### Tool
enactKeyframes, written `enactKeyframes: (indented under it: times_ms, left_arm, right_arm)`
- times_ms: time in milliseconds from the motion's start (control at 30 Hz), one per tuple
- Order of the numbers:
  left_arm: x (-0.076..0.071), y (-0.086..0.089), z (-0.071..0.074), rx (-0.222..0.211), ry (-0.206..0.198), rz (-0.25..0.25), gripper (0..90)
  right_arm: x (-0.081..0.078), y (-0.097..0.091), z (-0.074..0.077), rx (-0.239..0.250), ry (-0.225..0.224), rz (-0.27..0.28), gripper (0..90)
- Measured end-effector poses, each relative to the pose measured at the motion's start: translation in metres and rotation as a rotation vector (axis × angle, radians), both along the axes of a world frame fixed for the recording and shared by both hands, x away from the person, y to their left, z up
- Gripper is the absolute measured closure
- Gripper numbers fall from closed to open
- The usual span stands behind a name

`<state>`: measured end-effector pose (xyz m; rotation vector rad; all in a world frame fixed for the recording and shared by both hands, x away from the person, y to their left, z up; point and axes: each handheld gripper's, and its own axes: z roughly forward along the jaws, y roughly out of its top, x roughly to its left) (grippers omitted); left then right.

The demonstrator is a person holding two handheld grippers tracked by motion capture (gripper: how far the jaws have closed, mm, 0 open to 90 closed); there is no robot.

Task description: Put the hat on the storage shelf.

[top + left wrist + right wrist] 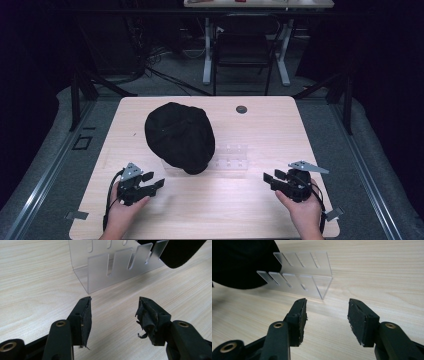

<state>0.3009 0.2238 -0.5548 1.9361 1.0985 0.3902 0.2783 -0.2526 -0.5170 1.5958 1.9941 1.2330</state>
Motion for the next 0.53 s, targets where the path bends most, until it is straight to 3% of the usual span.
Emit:
enactKeyframes:
  times_ms: [167, 333, 467, 533]
  left_arm:
    - [-0.001, -0.003, -0.001, 0.004, 0.000, -0.013, 45.9]
    - [-0.003, -0.007, -0.001, 0.018, -0.012, -0.027, 46.1]
    - [-0.004, -0.012, 0.002, 0.014, -0.029, -0.032, 45.9]
    - [-0.006, -0.017, 0.005, 0.013, -0.036, -0.038, 45.7]
  right_arm:
    - [-0.004, 0.001, -0.015, -0.002, -0.005, 0.001, 47.9]
    - [-0.006, 0.000, -0.022, -0.050, -0.026, -0.002, 47.6]
    - [-0.008, -0.001, -0.025, -0.143, -0.070, -0.001, 46.7]
    - [-0.008, -0.005, -0.026, -0.140, -0.071, -0.004, 46.2]
